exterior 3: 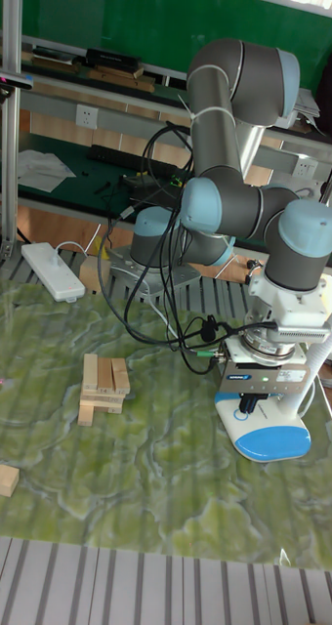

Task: Turn on the desk lamp by pressing the button

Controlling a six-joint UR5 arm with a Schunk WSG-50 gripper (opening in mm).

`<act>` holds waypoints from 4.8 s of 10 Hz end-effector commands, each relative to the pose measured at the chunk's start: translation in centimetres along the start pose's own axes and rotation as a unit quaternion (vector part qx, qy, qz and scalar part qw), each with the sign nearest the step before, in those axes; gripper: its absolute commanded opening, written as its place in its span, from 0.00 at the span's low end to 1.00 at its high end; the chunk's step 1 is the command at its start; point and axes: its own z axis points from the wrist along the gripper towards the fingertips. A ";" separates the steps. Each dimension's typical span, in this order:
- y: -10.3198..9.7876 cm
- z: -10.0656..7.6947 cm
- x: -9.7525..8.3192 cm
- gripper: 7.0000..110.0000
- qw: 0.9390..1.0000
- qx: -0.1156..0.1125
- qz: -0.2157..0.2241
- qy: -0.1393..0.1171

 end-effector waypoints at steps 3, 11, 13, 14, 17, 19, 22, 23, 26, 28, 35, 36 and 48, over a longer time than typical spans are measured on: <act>0.5 0.4 0.5 0.00 0.999 -0.041 0.001 0.004; 0.1 0.5 1.4 0.00 0.999 -0.032 0.002 0.017; 0.1 0.5 1.3 0.00 0.999 -0.032 0.002 0.016; 0.0 0.5 1.2 0.00 0.999 -0.030 0.002 0.015; 0.1 0.5 1.2 0.00 0.999 -0.031 0.002 0.014; -0.3 0.4 1.4 0.00 1.000 -0.023 0.004 0.018; 0.1 0.4 1.7 0.00 0.999 -0.031 0.010 0.023; 0.0 0.4 0.6 0.00 1.000 -0.028 -0.012 0.001; -0.5 0.4 -0.7 0.00 0.999 -0.019 -0.010 -0.025; -0.8 0.4 -1.1 0.00 0.999 -0.012 -0.017 -0.033; -0.4 0.4 -0.6 0.00 0.999 -0.021 -0.002 -0.024; -0.1 0.4 -0.4 0.00 0.999 -0.026 -0.001 -0.020; 0.5 0.2 0.4 0.00 0.998 -0.039 0.007 0.041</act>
